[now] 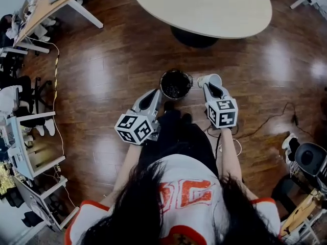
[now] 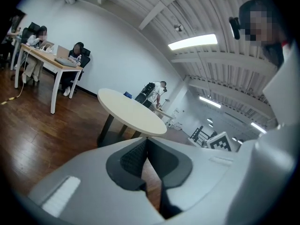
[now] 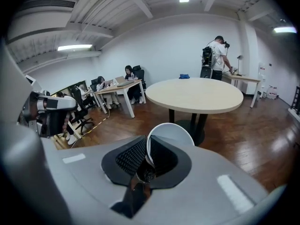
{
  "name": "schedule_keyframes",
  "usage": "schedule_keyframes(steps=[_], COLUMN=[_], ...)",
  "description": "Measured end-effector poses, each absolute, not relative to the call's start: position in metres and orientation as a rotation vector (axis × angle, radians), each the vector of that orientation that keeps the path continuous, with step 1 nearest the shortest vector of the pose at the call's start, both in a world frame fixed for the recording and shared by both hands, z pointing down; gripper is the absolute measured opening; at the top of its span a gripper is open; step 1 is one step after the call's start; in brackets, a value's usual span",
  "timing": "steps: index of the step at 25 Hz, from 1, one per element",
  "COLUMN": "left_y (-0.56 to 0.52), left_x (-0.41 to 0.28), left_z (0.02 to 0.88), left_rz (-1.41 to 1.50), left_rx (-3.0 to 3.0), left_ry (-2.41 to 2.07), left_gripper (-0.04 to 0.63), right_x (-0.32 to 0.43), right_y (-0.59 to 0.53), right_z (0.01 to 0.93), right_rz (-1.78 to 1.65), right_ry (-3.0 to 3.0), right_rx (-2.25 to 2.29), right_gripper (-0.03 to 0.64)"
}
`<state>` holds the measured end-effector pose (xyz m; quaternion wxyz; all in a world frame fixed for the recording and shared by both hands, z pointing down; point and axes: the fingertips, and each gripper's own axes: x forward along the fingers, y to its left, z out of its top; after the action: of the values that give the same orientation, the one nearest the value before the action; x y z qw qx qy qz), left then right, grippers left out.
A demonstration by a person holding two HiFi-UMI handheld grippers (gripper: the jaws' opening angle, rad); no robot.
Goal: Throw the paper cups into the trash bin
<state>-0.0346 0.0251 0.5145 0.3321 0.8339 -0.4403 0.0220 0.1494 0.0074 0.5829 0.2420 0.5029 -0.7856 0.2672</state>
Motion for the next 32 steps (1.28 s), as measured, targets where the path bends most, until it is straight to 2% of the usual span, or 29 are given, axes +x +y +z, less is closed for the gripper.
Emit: schedule_keyframes(steps=[14, 27, 32], left_y=[0.055, 0.017, 0.016], left_x=[-0.085, -0.121, -0.109], left_z=[0.577, 0.614, 0.636], left_rz=[0.190, 0.341, 0.378], left_rx=[2.134, 2.213, 2.177], left_ry=[-1.180, -0.913, -0.873], left_gripper=[0.000, 0.000, 0.000], right_x=[0.054, 0.028, 0.037], right_y=[0.022, 0.004, -0.003], right_z=[0.675, 0.760, 0.802], right_rz=[0.772, 0.991, 1.066], right_ry=[-2.083, -1.895, -1.807], right_rx=[1.120, 1.288, 1.301], right_gripper=[0.031, 0.032, 0.031])
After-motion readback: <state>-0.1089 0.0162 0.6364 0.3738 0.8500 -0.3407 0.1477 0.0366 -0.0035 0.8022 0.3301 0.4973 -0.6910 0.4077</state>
